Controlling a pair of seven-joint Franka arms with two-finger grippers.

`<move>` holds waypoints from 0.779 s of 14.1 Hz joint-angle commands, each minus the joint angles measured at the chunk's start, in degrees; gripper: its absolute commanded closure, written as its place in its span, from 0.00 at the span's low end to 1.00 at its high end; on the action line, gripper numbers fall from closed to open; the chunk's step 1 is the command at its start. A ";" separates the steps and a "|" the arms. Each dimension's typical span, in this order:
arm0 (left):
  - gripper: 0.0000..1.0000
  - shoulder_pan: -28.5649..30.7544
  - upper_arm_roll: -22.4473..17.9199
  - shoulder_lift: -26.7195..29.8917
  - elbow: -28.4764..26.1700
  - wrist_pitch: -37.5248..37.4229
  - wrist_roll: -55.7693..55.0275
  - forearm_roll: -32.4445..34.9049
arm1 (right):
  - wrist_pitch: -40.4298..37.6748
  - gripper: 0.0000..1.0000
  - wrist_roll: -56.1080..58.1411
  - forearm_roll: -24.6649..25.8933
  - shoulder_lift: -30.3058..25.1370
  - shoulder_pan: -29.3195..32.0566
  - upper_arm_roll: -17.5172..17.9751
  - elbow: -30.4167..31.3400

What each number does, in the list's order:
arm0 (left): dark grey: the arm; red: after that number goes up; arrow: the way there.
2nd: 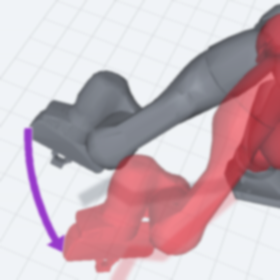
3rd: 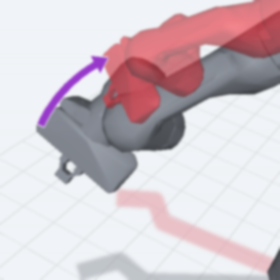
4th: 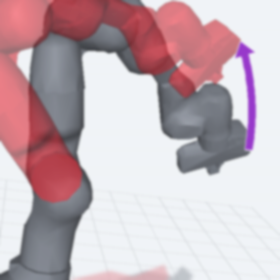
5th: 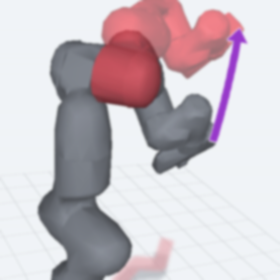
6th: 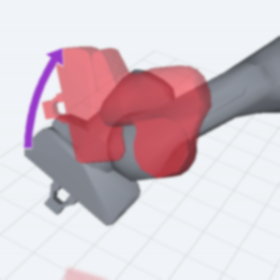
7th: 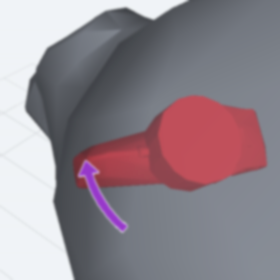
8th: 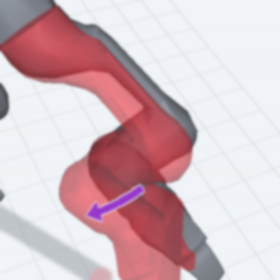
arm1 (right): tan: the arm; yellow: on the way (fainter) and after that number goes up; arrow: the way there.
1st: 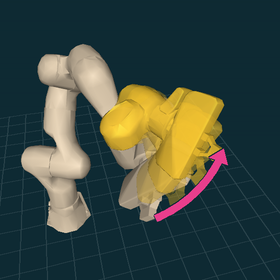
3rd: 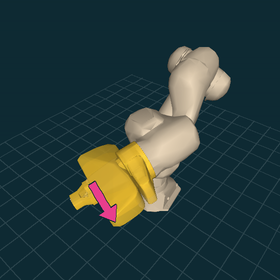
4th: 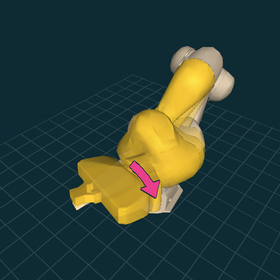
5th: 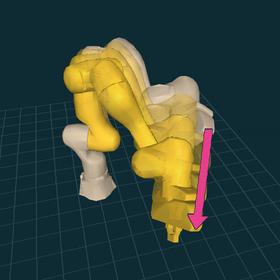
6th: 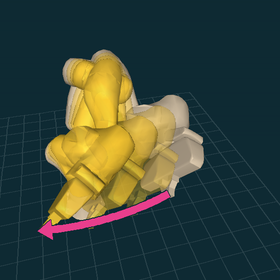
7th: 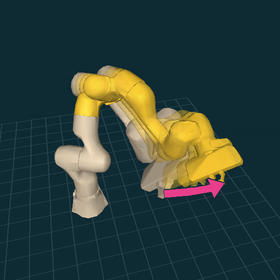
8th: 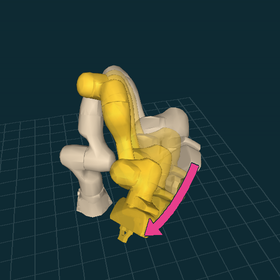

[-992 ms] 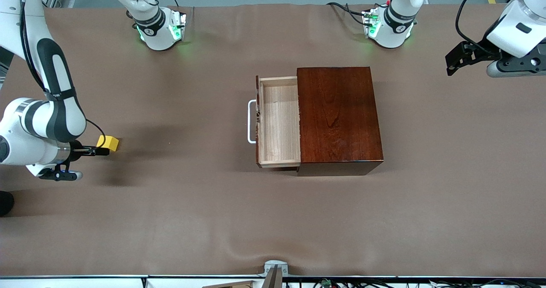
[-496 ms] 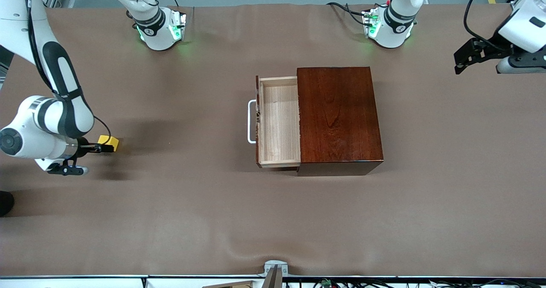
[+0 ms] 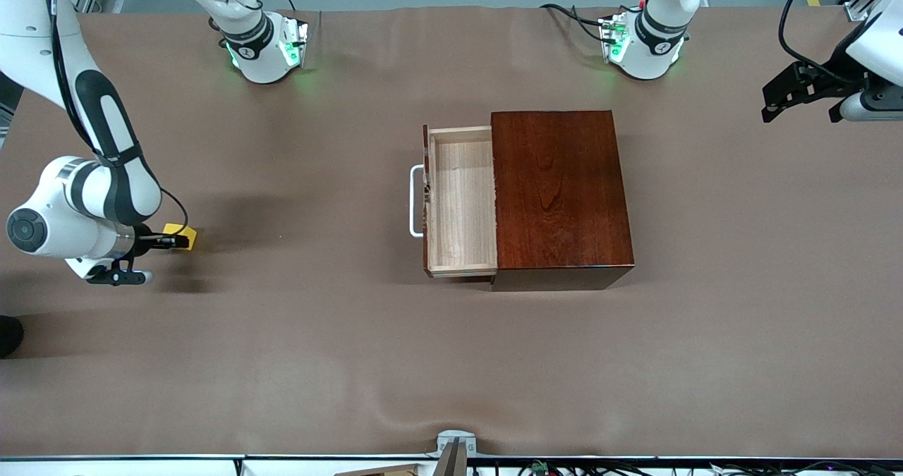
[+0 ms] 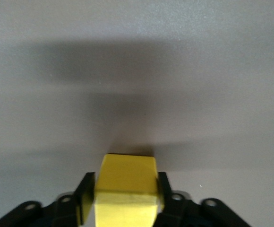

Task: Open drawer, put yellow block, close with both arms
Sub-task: 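Lift the yellow cube with the right gripper and carry it over the drawer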

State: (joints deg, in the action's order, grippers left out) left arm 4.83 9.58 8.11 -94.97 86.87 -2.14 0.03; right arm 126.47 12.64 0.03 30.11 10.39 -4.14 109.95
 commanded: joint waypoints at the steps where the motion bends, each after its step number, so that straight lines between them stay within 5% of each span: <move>1: 0.00 0.62 0.52 0.76 0.05 -0.12 1.09 -1.17 | 0.09 0.45 1.60 -0.64 -1.11 1.74 0.89 1.32; 5: 0.00 0.62 0.79 0.76 0.05 -0.12 1.09 -1.17 | -0.95 1.00 3.35 -0.64 -1.20 2.00 0.97 1.15; 11: 0.00 0.71 0.70 0.76 -0.04 -1.26 1.09 -1.17 | -12.02 1.00 2.48 -2.21 -2.42 0.77 1.76 -4.47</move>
State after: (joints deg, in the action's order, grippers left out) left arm 4.79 9.93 8.11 -94.95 86.38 -2.14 0.01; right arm 118.53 14.56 -0.29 29.39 10.87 -3.22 107.17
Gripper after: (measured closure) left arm 0.000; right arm 0.441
